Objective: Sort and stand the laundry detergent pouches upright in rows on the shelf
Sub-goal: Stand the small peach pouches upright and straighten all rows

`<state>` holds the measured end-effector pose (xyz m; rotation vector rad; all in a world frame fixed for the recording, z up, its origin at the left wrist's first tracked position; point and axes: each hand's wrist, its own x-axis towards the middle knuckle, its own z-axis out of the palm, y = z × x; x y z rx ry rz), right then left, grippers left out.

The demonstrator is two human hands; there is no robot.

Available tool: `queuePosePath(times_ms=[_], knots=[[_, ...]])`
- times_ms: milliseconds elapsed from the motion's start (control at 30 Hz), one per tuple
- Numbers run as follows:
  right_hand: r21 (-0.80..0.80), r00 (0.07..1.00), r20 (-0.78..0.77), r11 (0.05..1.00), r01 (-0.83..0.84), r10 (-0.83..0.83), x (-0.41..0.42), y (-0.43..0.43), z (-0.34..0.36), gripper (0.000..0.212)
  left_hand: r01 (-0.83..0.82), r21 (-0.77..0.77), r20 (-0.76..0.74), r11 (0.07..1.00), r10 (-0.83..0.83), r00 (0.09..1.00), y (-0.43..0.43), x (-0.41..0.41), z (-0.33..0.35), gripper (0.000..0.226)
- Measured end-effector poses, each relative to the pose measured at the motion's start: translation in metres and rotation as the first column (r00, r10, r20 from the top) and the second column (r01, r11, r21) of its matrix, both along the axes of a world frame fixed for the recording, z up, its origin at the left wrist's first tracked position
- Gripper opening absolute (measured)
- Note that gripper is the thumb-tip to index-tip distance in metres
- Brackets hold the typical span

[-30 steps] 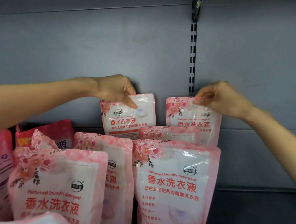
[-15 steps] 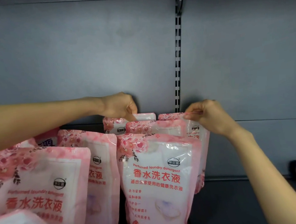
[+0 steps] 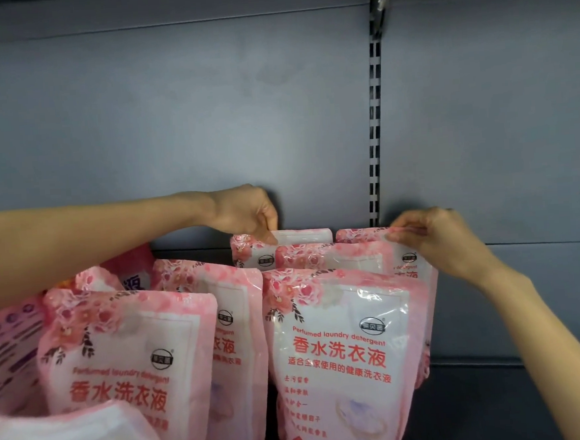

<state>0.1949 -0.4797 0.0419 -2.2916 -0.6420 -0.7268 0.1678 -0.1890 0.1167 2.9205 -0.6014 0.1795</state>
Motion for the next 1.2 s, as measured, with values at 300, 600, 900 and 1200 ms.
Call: queuePosePath(times_ms=[300, 600, 900, 1200], knots=[[-0.001, 0.991, 0.079, 0.994, 0.112, -0.112, -0.003, 0.019, -0.005, 0.007, 0.007, -0.06, -0.017, 0.998, -0.008, 1.0, 0.009, 0.001, -0.005, 0.008], [0.032, 0.998, 0.003, 0.997, 0.064, -0.064, -0.002, 0.021, -0.004, 0.005, 0.026, -0.073, -0.078, 0.997, -0.032, 0.996, 0.013, -0.002, -0.003, 0.012], [0.037, 1.0, 0.014, 0.999, -0.011, 0.011, -0.014, 0.03, 0.005, 0.004, 0.038, -0.029, -0.056, 0.999, -0.039, 0.998, 0.006, -0.012, -0.002, 0.02], [0.157, 0.963, -0.007, 0.952, -0.264, 0.268, -0.044, 0.039, 0.029, 0.028, 0.069, -0.019, 0.085, 0.997, -0.067, 0.994, -0.007, -0.039, 0.013, 0.03]])
